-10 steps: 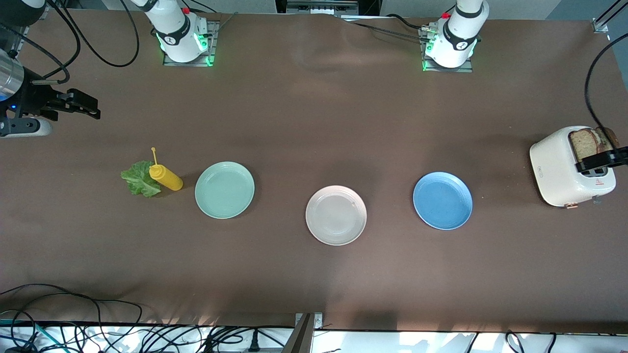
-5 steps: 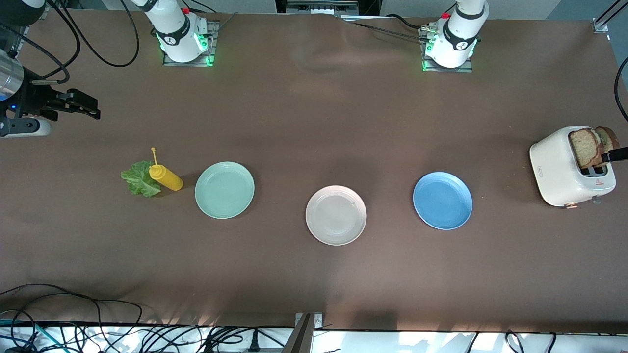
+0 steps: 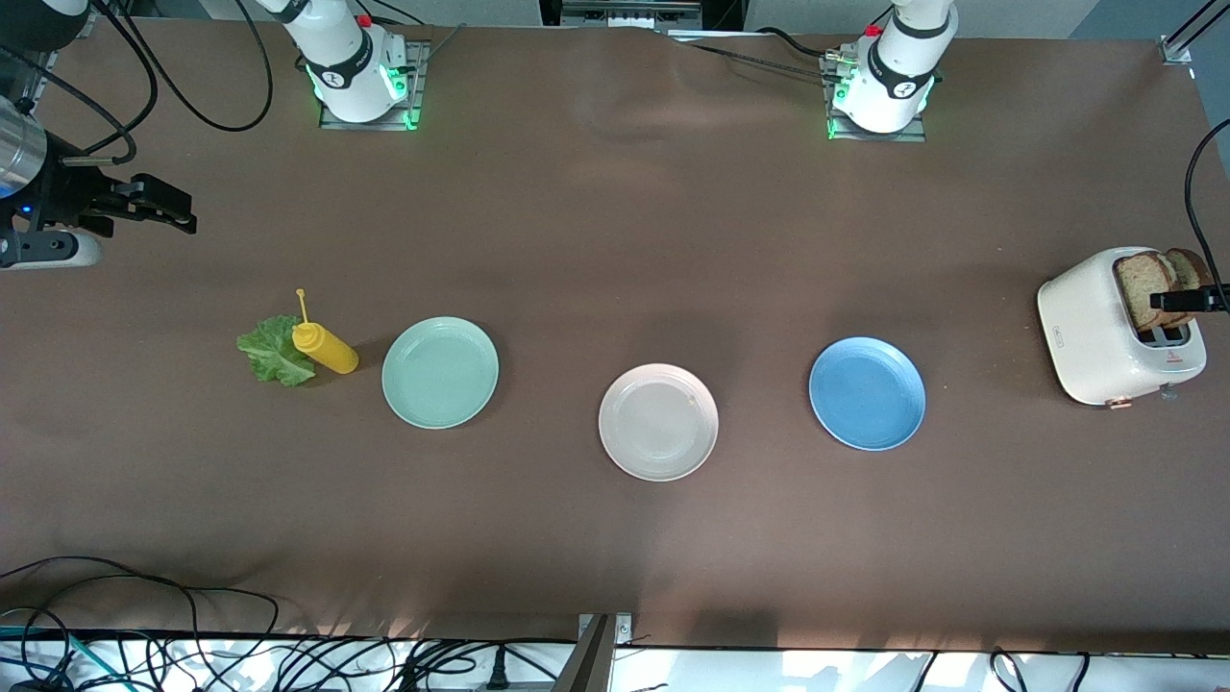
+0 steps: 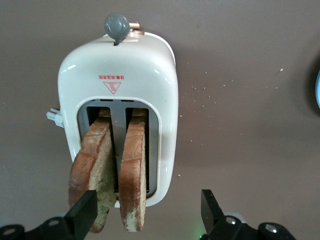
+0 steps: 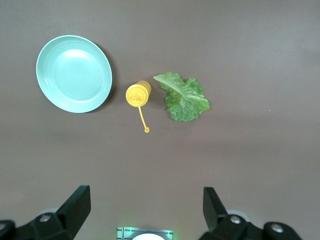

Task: Make sandwich on beige plate with both arms
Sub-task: 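Reach the left gripper to the toaster and grasp a bread slice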

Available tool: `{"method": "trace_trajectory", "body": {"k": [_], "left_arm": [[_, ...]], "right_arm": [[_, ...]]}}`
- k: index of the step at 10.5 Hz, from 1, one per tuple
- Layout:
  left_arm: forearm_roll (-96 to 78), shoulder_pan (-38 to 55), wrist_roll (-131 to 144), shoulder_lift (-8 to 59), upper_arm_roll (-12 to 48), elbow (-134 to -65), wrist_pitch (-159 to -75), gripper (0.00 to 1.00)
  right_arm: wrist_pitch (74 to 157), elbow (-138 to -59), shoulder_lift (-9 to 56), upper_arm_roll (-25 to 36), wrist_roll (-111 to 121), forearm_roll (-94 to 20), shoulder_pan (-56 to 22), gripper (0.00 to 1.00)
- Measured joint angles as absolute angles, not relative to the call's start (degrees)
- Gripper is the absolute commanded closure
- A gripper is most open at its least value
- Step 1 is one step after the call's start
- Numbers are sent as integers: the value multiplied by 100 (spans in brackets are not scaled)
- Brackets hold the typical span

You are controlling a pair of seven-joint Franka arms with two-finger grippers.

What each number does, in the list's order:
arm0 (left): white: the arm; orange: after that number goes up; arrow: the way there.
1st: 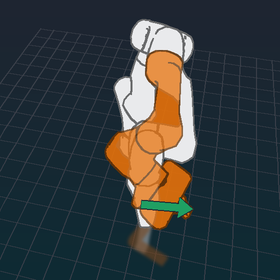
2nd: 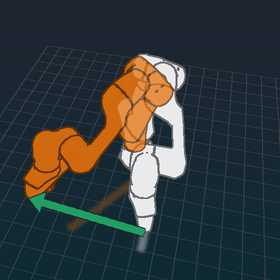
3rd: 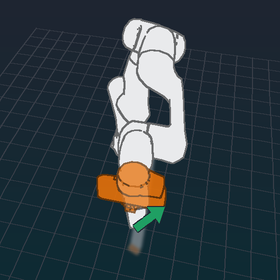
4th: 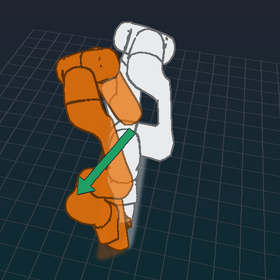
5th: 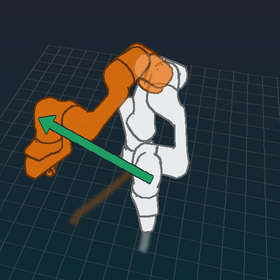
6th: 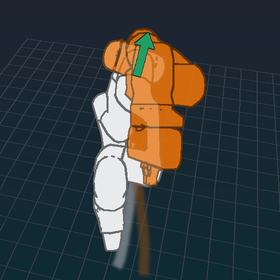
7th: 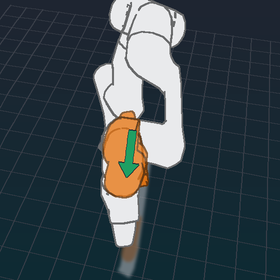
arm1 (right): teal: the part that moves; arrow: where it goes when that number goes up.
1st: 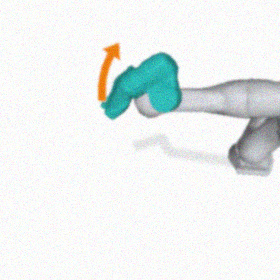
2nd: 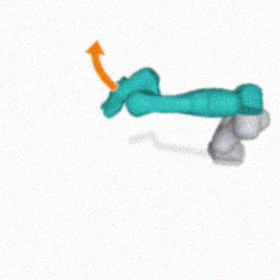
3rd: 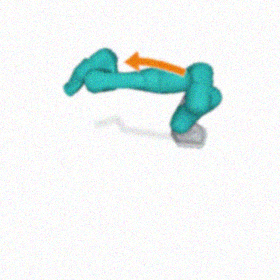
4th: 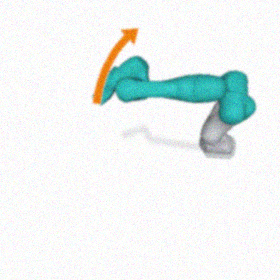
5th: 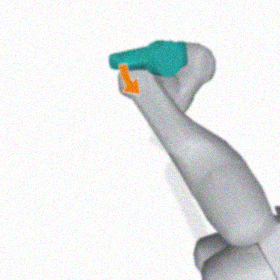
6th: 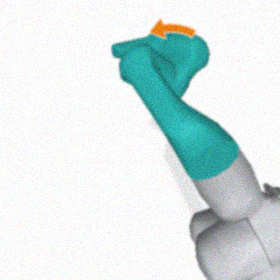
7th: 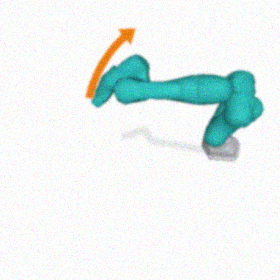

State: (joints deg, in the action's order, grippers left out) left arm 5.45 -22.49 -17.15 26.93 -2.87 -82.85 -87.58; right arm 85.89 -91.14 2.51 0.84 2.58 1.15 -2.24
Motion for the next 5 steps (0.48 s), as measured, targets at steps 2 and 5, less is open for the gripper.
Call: {"method": "trace_trajectory", "body": {"k": [2, 5], "left_arm": [[555, -2253, -1715, 2707, -292, -8353, -8724, 10], [556, -2253, -1715, 2770, -292, -8384, -8652, 16]], "right_arm": [[8589, -9114, 251, 84, 258, 115, -224, 0], [8589, -9114, 251, 84, 258, 115, -224, 0]]}}
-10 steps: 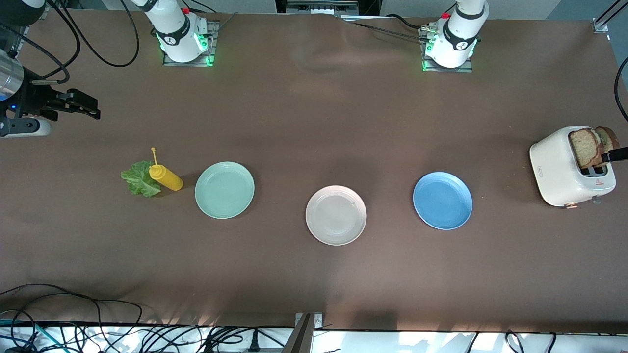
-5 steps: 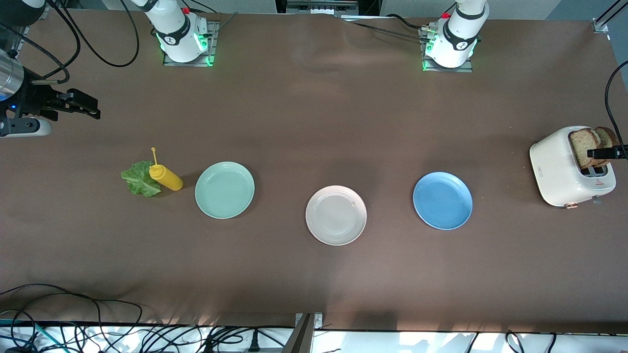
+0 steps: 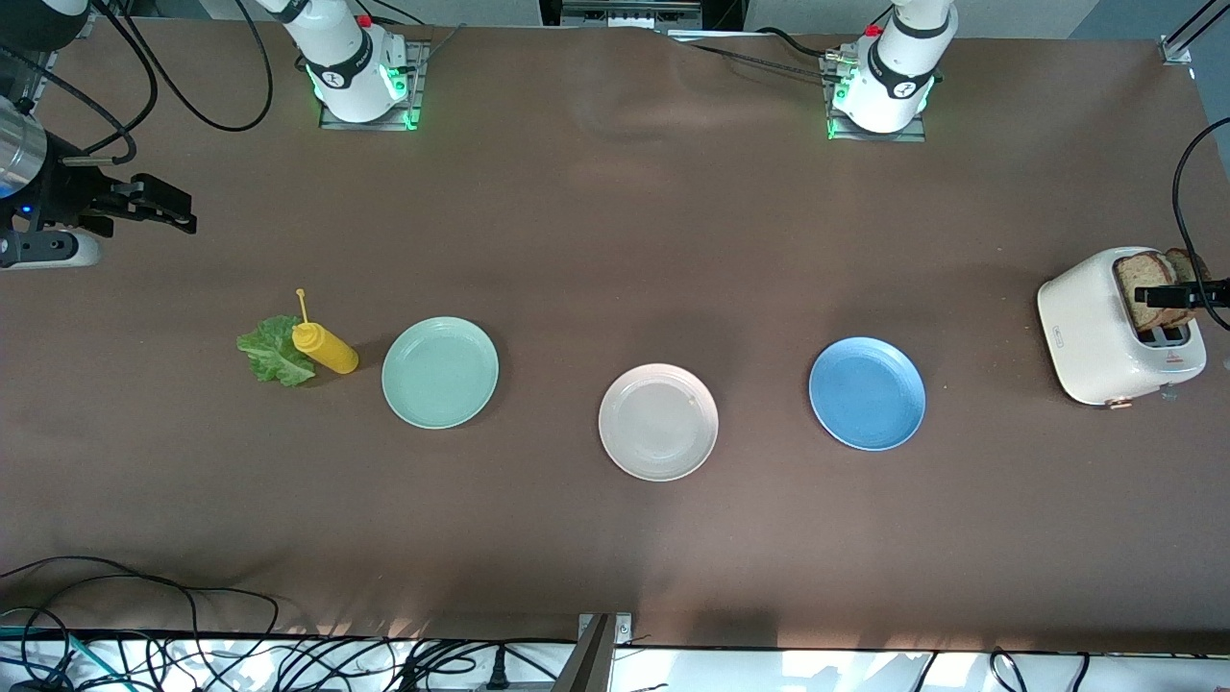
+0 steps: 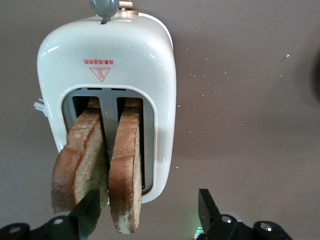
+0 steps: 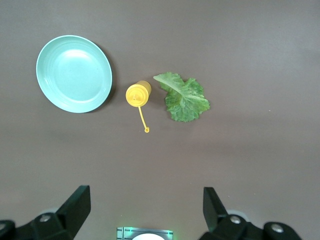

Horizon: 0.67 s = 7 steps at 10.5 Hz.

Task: Make sandwich on beige plate with both arms
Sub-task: 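Reach the left gripper to the toaster and grasp a bread slice, then lift the bread slice out of the toaster with the left gripper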

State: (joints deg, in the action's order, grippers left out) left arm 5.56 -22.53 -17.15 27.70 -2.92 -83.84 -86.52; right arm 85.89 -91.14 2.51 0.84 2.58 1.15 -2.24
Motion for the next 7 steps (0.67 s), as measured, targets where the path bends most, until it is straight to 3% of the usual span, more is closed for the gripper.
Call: {"method": "trace_trajectory", "body": {"k": [4, 7], "left_arm": [[707, -2257, -1715, 2838, -294, -8385, -8612, 25], [712, -2259, -1715, 2844, -296, -8386, -8532, 49]], "right_arm": [[8589, -9114, 251, 84, 258, 115, -224, 0], [8589, -9114, 251, 84, 258, 115, -224, 0]]}}
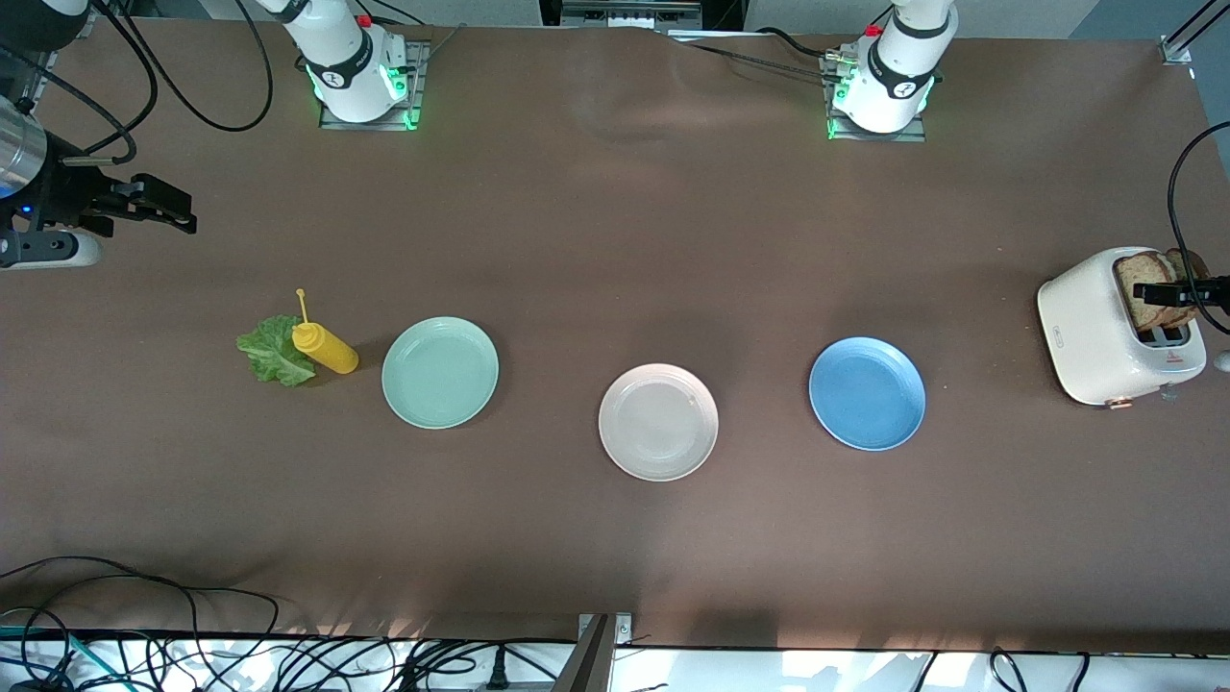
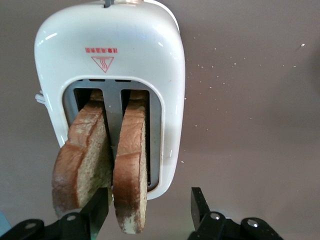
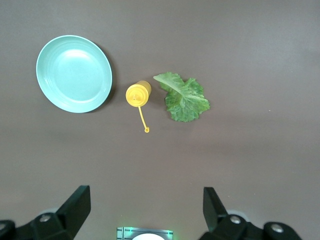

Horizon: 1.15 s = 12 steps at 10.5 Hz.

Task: Make sandwich on beige plate with both arms
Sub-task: 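Lift the bread slice out of the toaster with the left gripper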

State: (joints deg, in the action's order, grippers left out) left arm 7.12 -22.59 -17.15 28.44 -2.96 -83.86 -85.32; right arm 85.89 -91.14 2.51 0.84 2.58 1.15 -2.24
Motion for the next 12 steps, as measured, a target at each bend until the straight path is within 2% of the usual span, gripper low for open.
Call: {"method": "trace_trajectory", "body": {"k": [1, 2, 5, 6, 12], "left_arm": [[712, -2259, -1715, 2851, -296, -8389, -8515, 59], [712, -2259, -1715, 2857, -297, -8390, -8513, 65], [815, -2259, -1715, 2890, -296, -8390, -8513, 97], [976, -2259, -1715, 2900, -295, -8390, -8513, 100], [1324, -2219, -2248, 2887, -194, -8222, -8419, 100]], "right_arm": [[8589, -9114, 251, 84, 258, 115, -224, 0], [8589, -9114, 251, 84, 258, 115, -224, 0], [8589, -9114, 251, 84, 258, 115, -224, 0], [8589, -9114, 251, 84, 258, 115, -224, 0], [8587, -9114, 251, 84, 258, 116, -223, 0]]}}
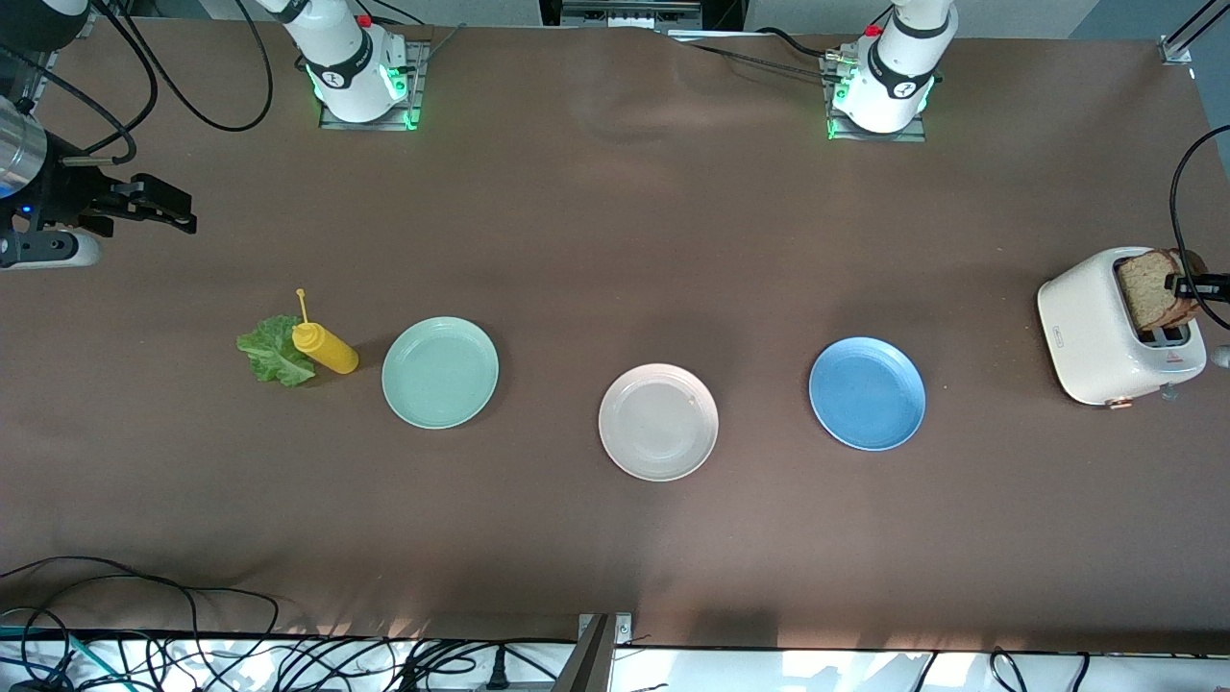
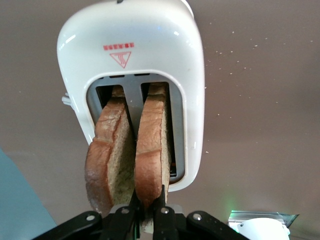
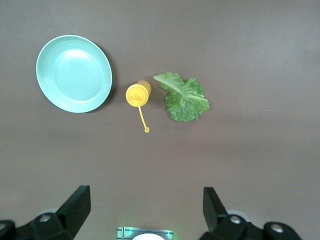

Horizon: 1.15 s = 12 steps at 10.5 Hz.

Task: Make sandwich on beige plate with both arms
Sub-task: 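Lift the bread slice out of the toaster with the left gripper, then carry the bread slice over the beige plate with the left gripper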

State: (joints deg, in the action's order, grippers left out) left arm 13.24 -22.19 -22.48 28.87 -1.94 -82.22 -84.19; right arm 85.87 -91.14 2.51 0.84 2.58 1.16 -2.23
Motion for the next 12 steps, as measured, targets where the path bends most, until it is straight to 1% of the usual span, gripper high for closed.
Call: {"method": "trace_trajectory", "body": {"k": [2, 5, 7, 9, 11, 12], "left_arm": [[1329, -2190, -2278, 2753, 27, -8109, -8178, 100], [1331, -2152, -2280, 2186, 408, -8041, -7779, 100], [1220, -2136, -2126, 1867, 850, -8033, -7657, 100], [699, -2105, -996, 1784, 1334, -8034, -7536, 100], [145, -2061, 284, 1829, 1841, -8063, -7535, 100], [-193, -1968, 786, 1898, 1999, -8077, -7548, 100]], "right_arm": [[8587, -9114, 251, 85, 258, 116, -223, 0], [8586, -9114, 251, 85, 258, 116, -224, 0], [8586, -9113, 251, 85, 258, 116, -223, 0], [8585, -9113, 251, 85, 258, 116, -224, 0], [8585, -9112, 251, 87, 258, 116, -223, 0], [8584, -9111, 251, 89, 258, 116, -223, 0]]}}
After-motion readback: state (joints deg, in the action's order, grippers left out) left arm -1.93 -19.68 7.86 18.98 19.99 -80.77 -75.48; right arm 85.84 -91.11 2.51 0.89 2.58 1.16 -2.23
